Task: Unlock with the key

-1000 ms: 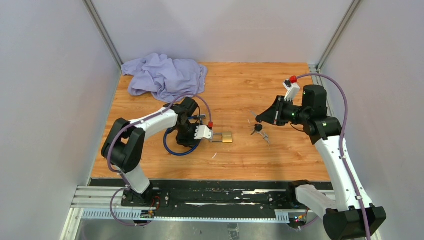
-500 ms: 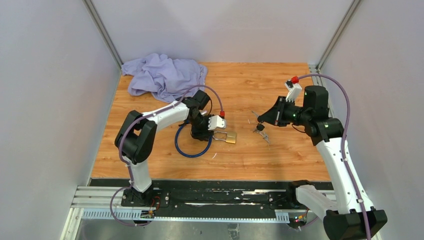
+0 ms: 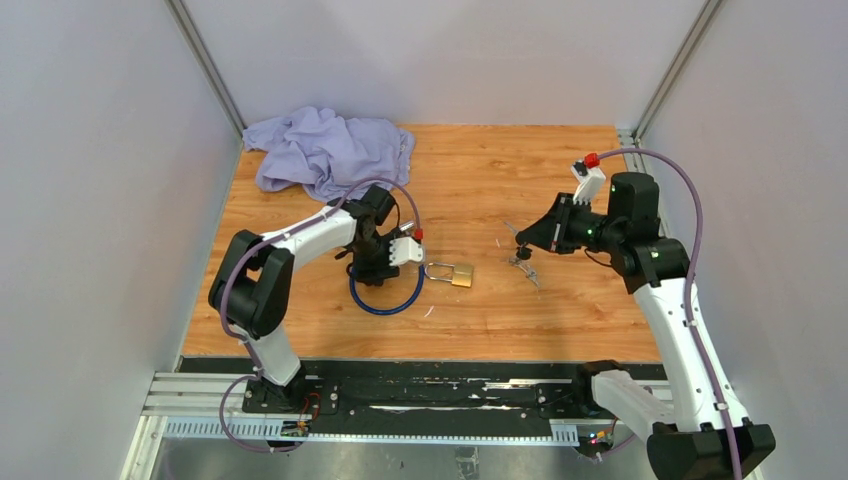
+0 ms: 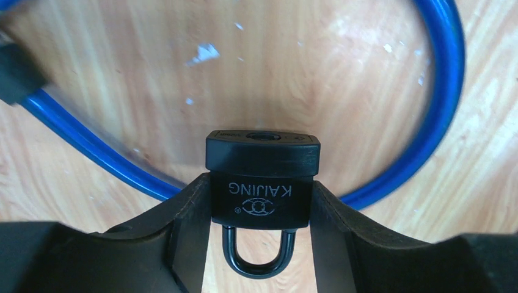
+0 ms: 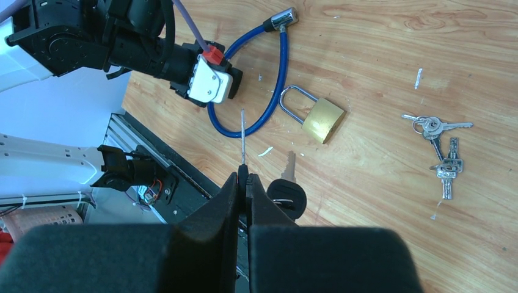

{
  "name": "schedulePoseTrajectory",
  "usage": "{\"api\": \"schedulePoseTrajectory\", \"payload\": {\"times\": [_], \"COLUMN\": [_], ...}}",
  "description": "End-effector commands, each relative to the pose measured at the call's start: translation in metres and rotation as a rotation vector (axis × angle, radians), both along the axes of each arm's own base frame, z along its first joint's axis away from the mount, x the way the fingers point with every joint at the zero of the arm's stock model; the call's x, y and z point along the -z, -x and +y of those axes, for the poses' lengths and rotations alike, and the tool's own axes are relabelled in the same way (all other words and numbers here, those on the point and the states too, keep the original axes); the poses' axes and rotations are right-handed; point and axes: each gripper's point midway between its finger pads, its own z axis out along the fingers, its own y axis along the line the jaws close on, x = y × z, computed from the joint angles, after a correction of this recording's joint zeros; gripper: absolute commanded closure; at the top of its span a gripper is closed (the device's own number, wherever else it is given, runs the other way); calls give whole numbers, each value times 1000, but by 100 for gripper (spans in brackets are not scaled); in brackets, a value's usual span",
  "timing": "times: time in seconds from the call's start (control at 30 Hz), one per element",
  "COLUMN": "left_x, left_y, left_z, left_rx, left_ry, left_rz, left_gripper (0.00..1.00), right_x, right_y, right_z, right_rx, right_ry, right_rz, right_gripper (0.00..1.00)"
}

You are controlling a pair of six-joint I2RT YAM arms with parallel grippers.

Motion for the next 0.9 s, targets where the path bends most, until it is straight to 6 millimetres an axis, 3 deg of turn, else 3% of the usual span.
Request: {"api": "schedulePoseTrajectory", "payload": {"times": [0.0,0.23,0.27,0.3,0.47,0.6,0.73,0.87], "left_x": [-13,1,2,2,-6,-30,-75,-137], "left_y": [11,12,12,13,11,0,-26,-60], "left_z": [2,0,1,2,4,5,12,22], "left_rx": [9,-25,-21,-14,23,4,-100,-270], "left_ry": [41,44,41,42,47,66,60,75], "left_rz": [-15,20,19,16,-15,-77,-215,-403], "left_gripper": [77,23,8,1,2,2,2,2], "right_x": [-9,-11,-12,-12,-12,-13,-12,-10], "right_y": [7,8,9,9,11,11,11,10], "right_z": [2,2,2,2,1,1,0,1], "right_rx": [-15,-12,-12,-11,-11,-9,-6,-10], "right_ry": [-2,-7,-6,-4,-1,-1,6,6], "right_rz": [-26,-27,-29,-29,-30,-33,-32,-24], "right_gripper": [99,99,99,99,99,99,99,99]}}
